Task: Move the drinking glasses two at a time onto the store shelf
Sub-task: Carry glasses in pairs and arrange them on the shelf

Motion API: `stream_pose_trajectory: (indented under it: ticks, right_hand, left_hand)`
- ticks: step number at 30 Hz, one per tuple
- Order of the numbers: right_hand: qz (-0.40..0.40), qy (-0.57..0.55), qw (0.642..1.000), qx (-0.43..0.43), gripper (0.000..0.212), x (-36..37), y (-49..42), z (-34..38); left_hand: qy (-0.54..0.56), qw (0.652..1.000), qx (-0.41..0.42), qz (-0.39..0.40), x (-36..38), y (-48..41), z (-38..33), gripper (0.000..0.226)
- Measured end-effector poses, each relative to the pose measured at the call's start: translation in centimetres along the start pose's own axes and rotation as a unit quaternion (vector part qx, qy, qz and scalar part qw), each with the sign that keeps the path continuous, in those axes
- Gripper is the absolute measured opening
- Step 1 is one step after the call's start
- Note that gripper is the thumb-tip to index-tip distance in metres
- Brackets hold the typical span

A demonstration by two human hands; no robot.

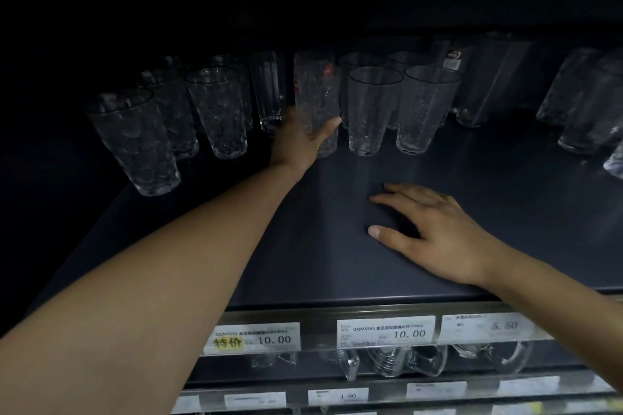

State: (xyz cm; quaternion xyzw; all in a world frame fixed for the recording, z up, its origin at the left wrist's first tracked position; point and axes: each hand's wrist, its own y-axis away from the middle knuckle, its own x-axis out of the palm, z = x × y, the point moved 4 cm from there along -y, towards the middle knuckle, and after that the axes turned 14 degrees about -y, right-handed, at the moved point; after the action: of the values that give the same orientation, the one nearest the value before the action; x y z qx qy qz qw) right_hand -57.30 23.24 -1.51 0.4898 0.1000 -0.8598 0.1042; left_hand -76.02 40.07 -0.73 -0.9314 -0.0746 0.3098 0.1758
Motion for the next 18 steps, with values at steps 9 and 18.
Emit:
stream_pose_trajectory:
  ticks: [9,18]
  right_hand:
    - [-0.005,0.005,1.000,-0.007,0.082,0.07,-0.04,-0.21]
    - [-0.006,0.006,1.000,-0.005,0.072,0.07,-0.03,-0.01]
  left_hand:
    - [-0.002,1.000,-0.008,0.002,0.11,-0.14,0.04,0.071]
    - [-0.012,1.000,-0.015,0.001,0.06,-0.10,-0.03,0.075]
